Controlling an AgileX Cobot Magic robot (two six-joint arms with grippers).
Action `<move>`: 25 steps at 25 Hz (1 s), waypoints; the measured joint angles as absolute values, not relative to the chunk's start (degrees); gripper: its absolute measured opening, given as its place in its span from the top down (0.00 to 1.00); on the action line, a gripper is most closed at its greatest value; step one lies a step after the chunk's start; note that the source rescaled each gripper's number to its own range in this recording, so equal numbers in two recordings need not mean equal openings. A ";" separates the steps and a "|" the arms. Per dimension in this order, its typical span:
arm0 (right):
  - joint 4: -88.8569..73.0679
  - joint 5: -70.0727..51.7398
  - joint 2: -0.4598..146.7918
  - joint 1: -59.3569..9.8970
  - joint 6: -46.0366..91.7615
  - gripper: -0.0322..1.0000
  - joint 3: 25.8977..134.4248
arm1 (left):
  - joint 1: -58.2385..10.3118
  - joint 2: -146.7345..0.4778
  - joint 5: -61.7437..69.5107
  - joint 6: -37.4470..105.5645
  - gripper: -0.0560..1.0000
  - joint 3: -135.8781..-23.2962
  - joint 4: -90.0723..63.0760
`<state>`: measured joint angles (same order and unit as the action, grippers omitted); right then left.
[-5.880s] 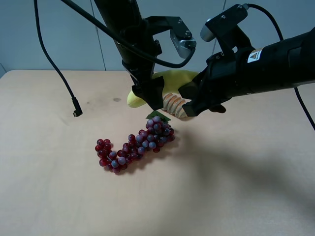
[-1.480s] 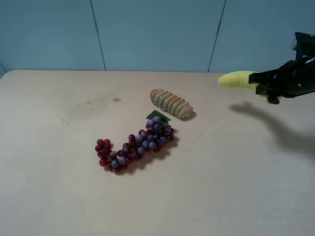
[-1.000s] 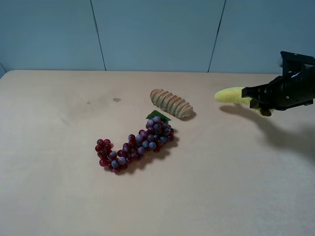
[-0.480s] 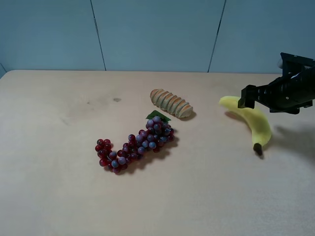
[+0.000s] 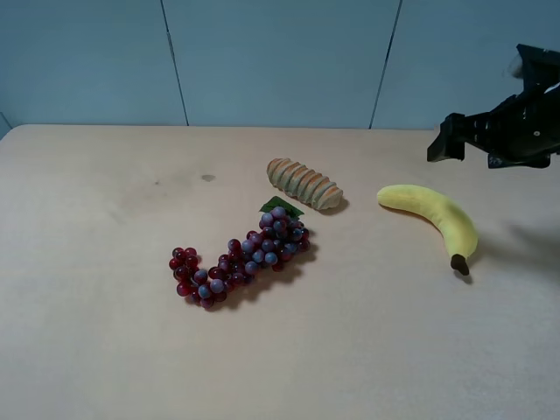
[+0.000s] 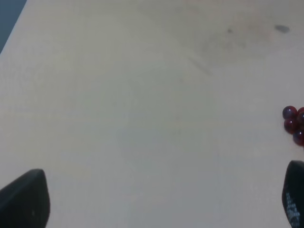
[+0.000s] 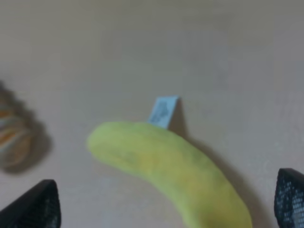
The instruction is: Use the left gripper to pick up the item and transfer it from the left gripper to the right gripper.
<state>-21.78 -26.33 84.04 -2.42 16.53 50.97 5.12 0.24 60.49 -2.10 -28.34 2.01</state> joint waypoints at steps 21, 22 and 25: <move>-7.82 -68.89 47.44 -2.42 3.34 0.00 52.45 | 5.12 0.24 60.49 -2.10 0.00 -28.34 2.01; -7.60 -69.06 44.53 -2.42 3.22 0.00 51.26 | 5.12 0.24 60.49 -2.10 0.00 -28.34 2.01; -5.66 -69.57 35.47 -2.42 3.08 0.00 45.46 | 5.12 0.24 60.42 -2.10 0.00 -28.34 2.07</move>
